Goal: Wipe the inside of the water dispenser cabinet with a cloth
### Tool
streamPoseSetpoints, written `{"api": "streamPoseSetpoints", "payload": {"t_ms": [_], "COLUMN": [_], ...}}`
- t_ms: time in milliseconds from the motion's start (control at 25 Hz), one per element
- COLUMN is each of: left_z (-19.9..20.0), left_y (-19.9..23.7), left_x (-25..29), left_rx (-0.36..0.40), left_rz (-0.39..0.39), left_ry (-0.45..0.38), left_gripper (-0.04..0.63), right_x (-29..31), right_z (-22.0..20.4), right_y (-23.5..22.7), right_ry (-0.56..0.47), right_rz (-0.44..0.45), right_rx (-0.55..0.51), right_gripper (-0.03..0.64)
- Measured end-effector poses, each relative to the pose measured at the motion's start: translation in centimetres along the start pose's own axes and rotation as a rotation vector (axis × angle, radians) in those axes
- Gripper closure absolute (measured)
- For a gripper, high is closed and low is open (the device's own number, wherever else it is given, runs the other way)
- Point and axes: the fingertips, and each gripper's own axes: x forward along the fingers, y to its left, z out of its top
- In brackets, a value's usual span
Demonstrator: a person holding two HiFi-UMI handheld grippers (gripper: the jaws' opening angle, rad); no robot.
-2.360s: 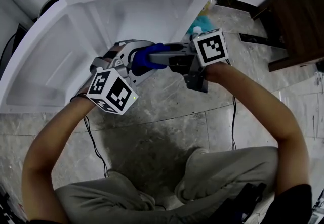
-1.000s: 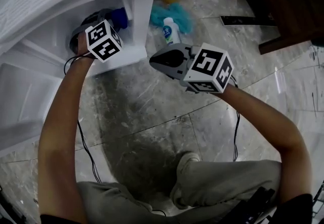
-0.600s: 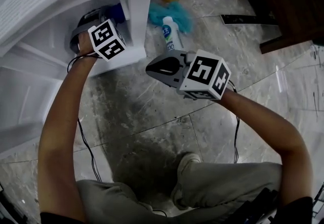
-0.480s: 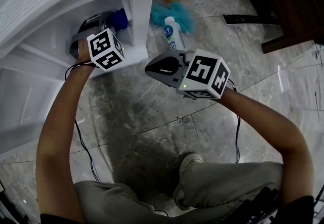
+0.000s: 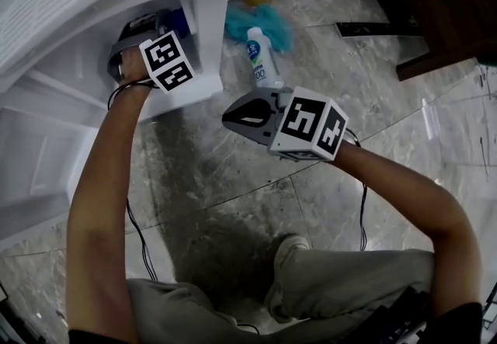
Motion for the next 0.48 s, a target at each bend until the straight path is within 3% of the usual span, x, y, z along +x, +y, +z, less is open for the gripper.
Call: {"api": "streamPoseSetpoints", "payload": {"t_ms": [160,280,360,480], "left_z": [0.4,1.4,2.2,2.7], "left_y": [-0.7,0.5,2.2,4.5], "left_x": [-1.9,-4.6,-6.8,-9.7], "left_rx": [-0.007,-0.006,-0.080,-0.284], "left_rz": [-0.007,0.058,0.105,0.156], "left_ry": [-0.079,-0.197,-0.295,-0.416], "left_gripper": [0.449,0.449,0.449,0.449], "right_x": [-0.1,0.1,0.2,0.3], "right_z": [0.2,0.7,1.0,1.0], "right_y": [0.5,1.0,1.5,2.1], "right_ry": [0.012,0.016,0.018,0.030], "right_rz": [0.007,0.015,0.024,0.033], "right_rx": [-0.008,-0.018,-0.031,-0.045], "right_gripper": [0.618,0.618,0.618,0.618]}}
